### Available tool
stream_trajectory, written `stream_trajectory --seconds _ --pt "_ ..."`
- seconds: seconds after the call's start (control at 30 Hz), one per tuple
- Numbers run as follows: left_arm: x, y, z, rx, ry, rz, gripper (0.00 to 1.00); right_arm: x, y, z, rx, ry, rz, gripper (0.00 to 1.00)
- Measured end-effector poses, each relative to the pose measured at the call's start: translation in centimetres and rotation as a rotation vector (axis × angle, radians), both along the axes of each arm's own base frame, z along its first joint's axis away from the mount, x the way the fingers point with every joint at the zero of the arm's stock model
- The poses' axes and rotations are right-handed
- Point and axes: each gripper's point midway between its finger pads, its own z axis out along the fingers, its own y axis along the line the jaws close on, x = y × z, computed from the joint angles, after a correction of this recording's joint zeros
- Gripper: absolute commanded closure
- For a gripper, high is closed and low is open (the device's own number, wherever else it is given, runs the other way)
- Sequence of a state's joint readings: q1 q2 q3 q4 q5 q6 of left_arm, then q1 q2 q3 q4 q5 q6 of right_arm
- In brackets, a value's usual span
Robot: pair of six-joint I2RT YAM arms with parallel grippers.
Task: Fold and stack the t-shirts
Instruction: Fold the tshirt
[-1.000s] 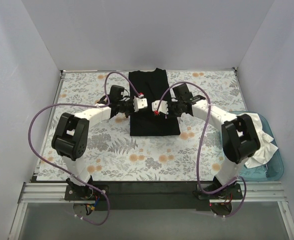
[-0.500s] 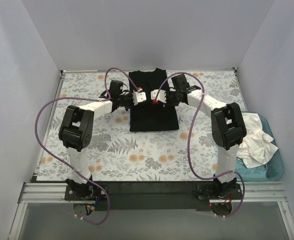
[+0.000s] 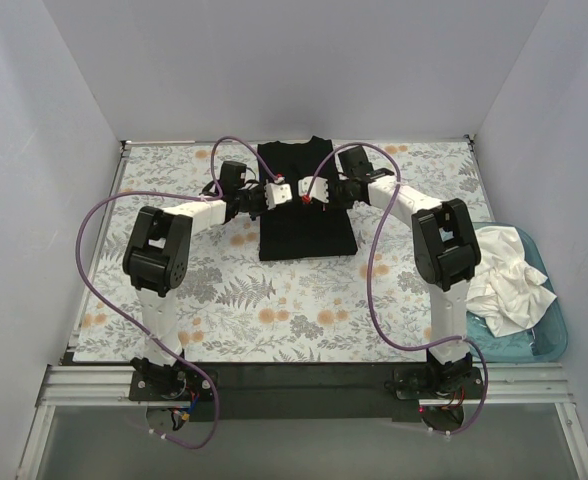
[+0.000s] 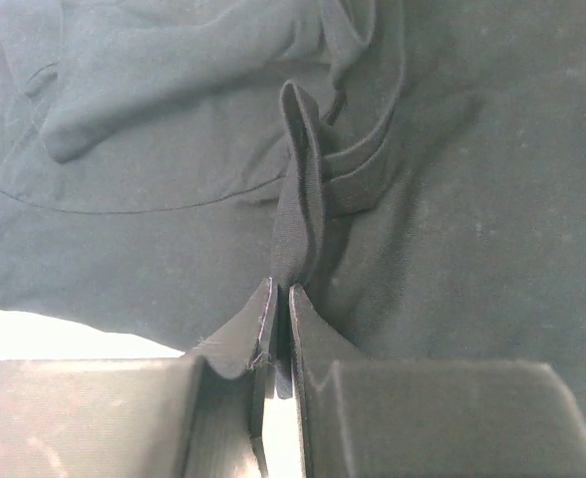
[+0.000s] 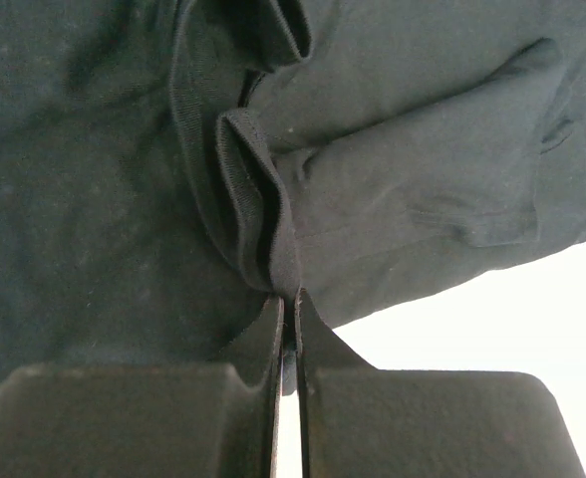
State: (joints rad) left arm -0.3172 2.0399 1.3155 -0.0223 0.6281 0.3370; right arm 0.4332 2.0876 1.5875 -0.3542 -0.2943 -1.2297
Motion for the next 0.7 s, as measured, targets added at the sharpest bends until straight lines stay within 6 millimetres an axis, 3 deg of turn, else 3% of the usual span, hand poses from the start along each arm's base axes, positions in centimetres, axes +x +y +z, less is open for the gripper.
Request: stream_trajectory --seconds 0.03,0.07,0.2,0.23,0.27,0.5,0.6,0.7 --pt "0.0 0.0 0.0 0.001 0.001 0.001 1.00 0.0 0.0 -0.1 -0.002 0.003 0.000 0.99" --pt "0.0 0.1 0.0 0.001 0.000 0.002 1.00 0.0 0.0 -0.2 -0.003 0.004 0.000 0.91" --pt "0.2 0.2 -0.1 0.009 -0.007 0.007 0.77 0.0 -0.1 -0.2 -0.005 0.004 -0.011 0.52" --pt "0.2 0.3 -0.1 0.011 -0.006 0.012 0.74 0.1 -0.2 -0.2 -0.006 0.005 -0.017 0.49" --pt "0.3 0.3 0.0 0.012 -0.007 0.018 0.67 0.1 -0.2 -0.2 -0.007 0.002 -0.020 0.48" --pt "0.9 0.9 1.2 0.003 -0.005 0.074 0.58 0.5 -0.6 0.9 -0.005 -0.019 -0.050 0.47" --pt "1.0 1.7 3.3 -0.026 -0.004 0.120 0.55 0.5 -1.1 3.4 0.017 -0.044 -0.073 0.47" --pt "0.7 2.6 6.2 -0.069 0.001 0.166 0.55 0.1 -2.2 7.0 0.058 -0.080 -0.107 0.49"
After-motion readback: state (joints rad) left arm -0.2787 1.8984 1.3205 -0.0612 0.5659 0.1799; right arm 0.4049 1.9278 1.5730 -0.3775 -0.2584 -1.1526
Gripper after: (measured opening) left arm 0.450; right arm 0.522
